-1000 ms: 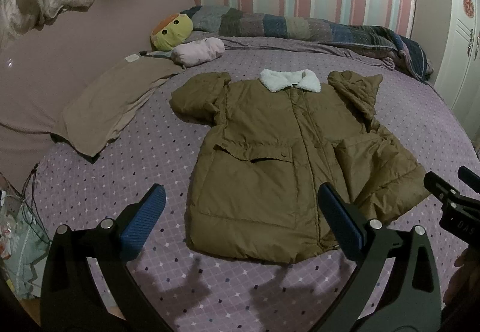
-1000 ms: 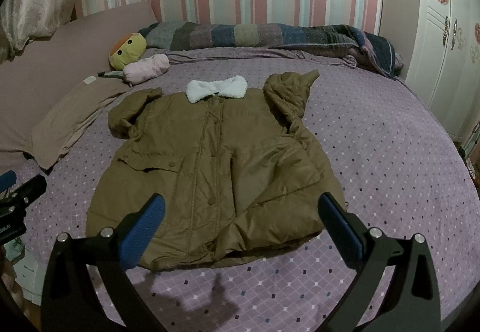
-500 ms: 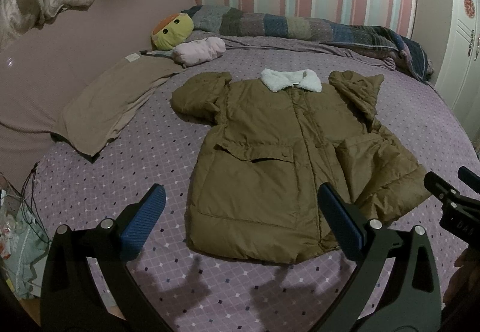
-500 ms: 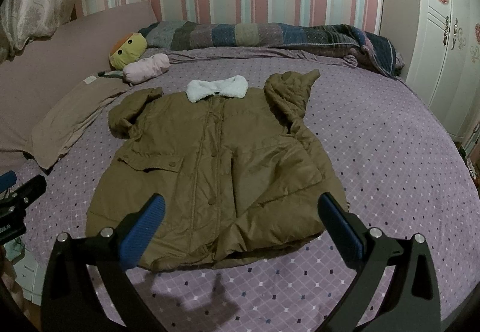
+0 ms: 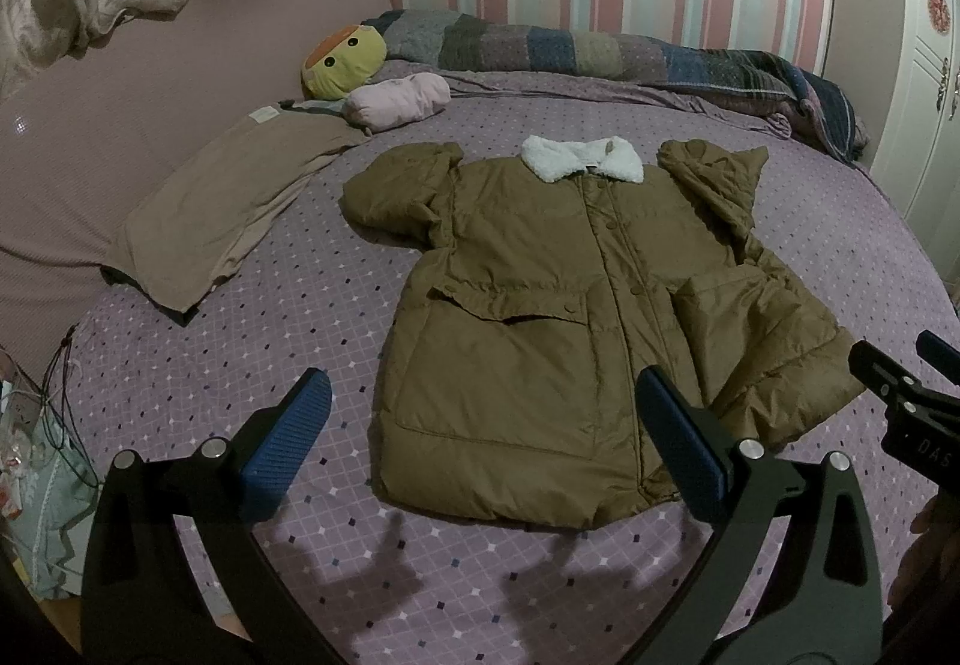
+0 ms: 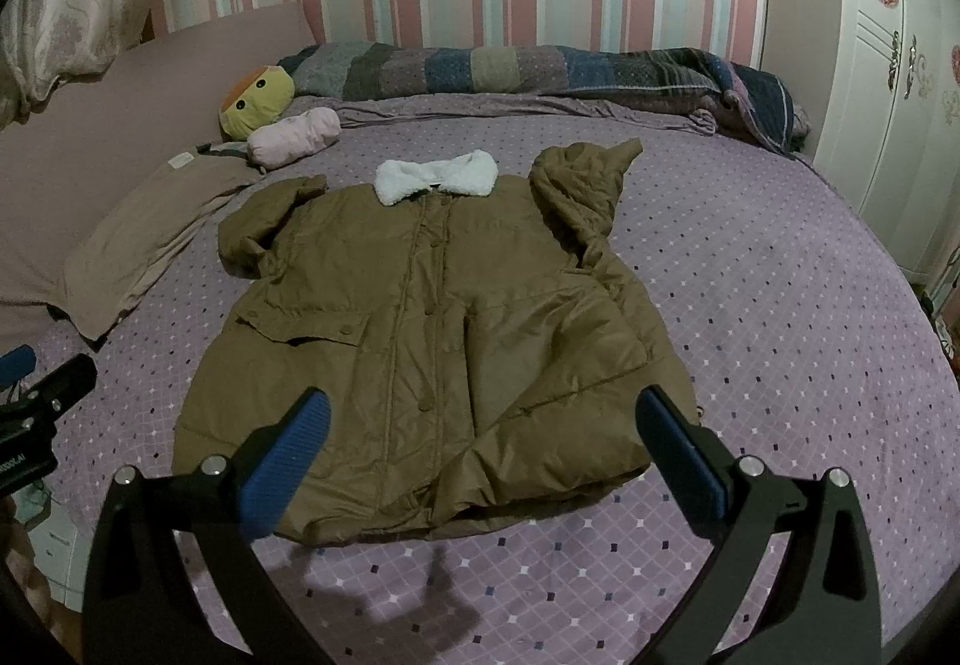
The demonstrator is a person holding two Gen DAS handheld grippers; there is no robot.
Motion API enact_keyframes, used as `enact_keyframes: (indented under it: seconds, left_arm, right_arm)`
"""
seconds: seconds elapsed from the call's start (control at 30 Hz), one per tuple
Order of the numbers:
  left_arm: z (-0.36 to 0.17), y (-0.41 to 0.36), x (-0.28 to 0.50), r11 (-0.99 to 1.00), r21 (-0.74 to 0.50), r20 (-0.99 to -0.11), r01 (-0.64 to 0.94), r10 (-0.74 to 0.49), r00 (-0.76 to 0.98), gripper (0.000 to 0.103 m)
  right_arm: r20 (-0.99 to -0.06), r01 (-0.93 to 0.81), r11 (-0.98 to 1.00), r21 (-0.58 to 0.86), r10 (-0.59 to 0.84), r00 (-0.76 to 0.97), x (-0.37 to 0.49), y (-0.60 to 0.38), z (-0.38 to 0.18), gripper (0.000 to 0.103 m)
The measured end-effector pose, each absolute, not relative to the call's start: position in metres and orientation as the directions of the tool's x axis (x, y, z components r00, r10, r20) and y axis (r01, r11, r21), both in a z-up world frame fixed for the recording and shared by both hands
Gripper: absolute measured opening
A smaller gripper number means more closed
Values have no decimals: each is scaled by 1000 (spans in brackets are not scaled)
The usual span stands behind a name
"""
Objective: Fold large clothes
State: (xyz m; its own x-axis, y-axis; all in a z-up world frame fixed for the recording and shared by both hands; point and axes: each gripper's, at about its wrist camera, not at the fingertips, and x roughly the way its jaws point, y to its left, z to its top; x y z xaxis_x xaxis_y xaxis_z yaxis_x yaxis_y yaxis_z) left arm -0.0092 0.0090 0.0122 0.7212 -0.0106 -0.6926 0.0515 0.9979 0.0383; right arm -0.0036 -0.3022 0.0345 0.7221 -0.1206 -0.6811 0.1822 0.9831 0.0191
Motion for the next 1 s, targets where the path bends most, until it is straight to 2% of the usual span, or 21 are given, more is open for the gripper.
enact_keyframes:
  seconds: [1.0]
  left_arm:
    - [-5, 9, 8, 999, 35, -710, 42, -5, 704, 100]
  right_arm:
    - [-677, 167, 986, 29, -103, 728, 11, -302, 16, 102]
